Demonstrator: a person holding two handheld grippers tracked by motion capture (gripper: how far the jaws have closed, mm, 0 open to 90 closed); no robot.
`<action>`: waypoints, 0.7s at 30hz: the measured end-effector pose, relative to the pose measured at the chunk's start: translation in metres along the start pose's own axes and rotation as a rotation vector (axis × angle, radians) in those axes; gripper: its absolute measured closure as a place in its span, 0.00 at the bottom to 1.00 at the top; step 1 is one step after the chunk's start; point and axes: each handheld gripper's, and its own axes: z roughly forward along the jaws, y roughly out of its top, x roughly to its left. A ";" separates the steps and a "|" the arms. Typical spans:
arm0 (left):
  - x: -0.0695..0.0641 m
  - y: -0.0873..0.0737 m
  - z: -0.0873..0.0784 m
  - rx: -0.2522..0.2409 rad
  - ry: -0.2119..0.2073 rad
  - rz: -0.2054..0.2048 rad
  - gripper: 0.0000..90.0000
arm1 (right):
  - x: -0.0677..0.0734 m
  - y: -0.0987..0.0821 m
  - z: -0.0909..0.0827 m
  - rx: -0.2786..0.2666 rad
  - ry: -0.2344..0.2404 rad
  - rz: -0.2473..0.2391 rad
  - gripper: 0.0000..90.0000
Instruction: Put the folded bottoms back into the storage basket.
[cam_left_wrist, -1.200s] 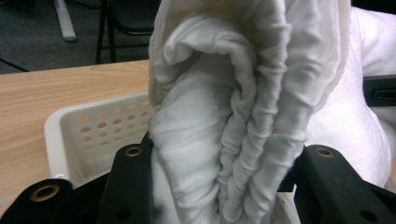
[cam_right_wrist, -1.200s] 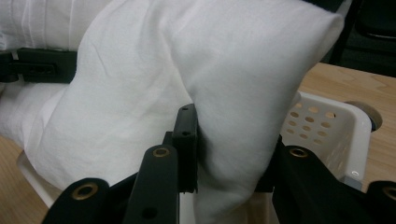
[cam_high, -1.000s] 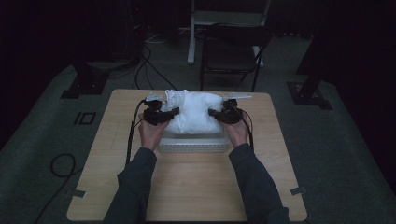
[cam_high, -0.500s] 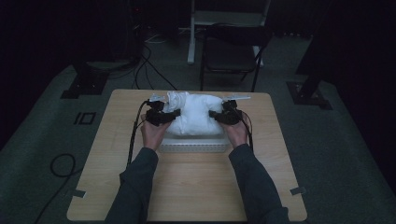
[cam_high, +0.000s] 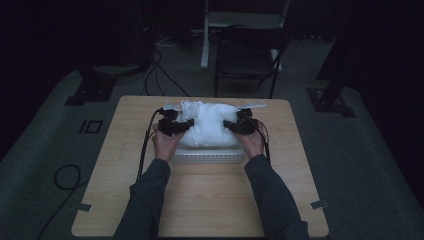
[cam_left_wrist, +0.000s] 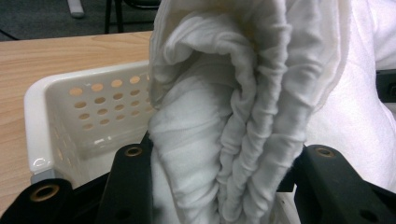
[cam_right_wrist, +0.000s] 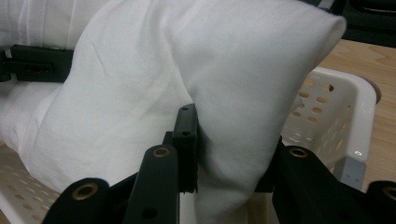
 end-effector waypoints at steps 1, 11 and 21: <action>0.000 0.000 0.000 0.003 0.004 0.003 0.61 | 0.000 0.000 0.000 0.000 0.000 0.000 0.78; -0.003 -0.009 0.000 0.032 0.025 0.014 0.61 | 0.003 -0.008 0.004 0.026 -0.006 -0.018 0.78; -0.004 -0.014 0.000 0.052 0.038 0.007 0.61 | 0.007 -0.013 0.007 0.044 -0.015 -0.042 0.78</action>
